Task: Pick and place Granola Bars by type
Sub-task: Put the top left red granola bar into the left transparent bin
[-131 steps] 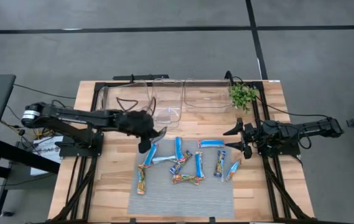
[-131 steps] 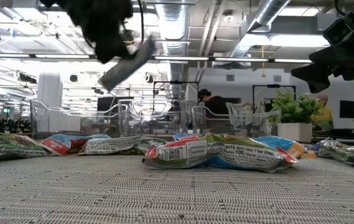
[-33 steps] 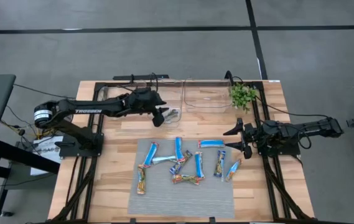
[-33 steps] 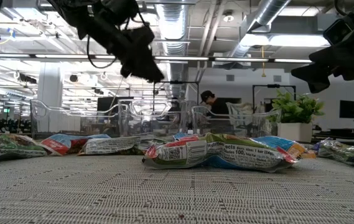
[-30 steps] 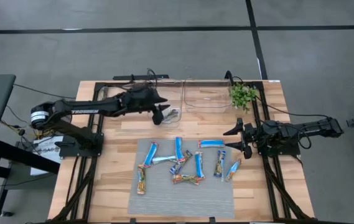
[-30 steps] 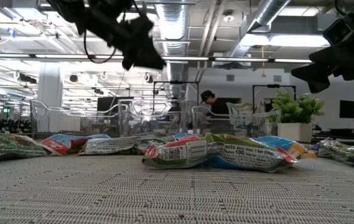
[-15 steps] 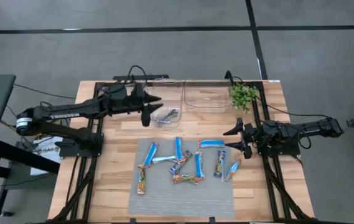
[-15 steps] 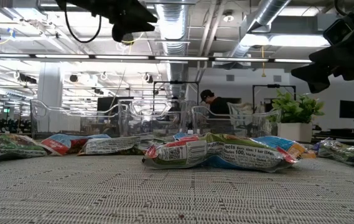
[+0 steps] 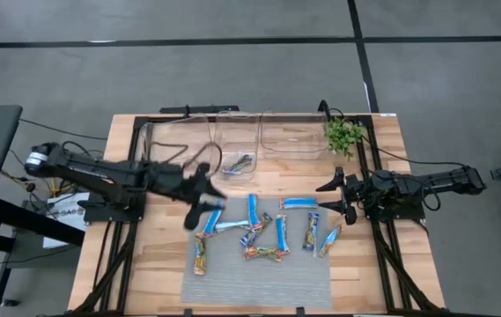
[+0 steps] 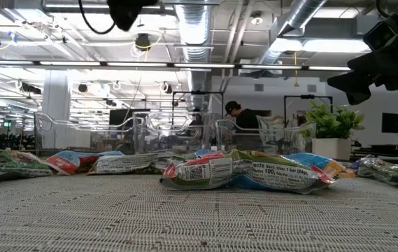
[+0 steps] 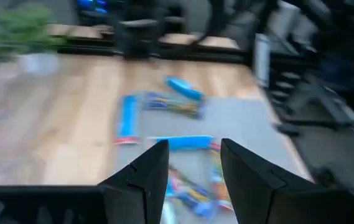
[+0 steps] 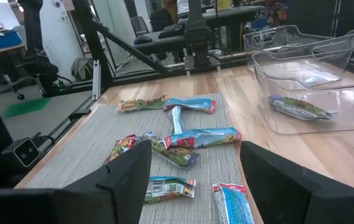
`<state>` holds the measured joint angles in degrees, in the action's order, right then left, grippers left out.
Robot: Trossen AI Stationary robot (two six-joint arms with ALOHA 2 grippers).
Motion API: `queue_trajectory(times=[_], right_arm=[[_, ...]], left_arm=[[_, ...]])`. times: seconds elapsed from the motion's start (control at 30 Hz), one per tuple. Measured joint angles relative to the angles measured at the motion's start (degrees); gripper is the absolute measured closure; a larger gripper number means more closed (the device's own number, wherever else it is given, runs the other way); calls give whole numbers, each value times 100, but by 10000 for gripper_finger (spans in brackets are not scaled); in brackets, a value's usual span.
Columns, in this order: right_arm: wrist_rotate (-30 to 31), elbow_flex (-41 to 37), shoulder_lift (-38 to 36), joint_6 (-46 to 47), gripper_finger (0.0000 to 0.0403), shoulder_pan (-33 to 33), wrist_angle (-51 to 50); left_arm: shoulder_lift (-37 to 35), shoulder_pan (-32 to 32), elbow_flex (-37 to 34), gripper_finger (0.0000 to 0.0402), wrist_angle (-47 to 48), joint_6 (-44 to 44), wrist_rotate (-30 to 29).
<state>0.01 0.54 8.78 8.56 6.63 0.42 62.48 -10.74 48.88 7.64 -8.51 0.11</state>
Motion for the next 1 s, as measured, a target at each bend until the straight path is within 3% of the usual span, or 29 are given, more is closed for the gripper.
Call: queue_trajectory(times=[0.2,0.37,0.5,0.73,0.87,1.0], right_arm=[[-1,0,-1,0,163,1,-2],[-1,2,-2,0,163,0,-1],[-2,2,-2,0,163,2,0],[-1,2,-1,2,163,1,0],[0,2,0,1,163,1,2],[0,2,0,0,163,0,3]], left_arm=[[0,-852,0,263,21,-405,10],[0,-936,0,263,155,-755,-59],[0,-936,0,263,585,-1170,-516],[209,-918,2,263,2009,-3301,-1571],[628,-916,-3,263,2749,-4607,-1450],[1231,-910,-2,263,2886,-5136,-1098]])
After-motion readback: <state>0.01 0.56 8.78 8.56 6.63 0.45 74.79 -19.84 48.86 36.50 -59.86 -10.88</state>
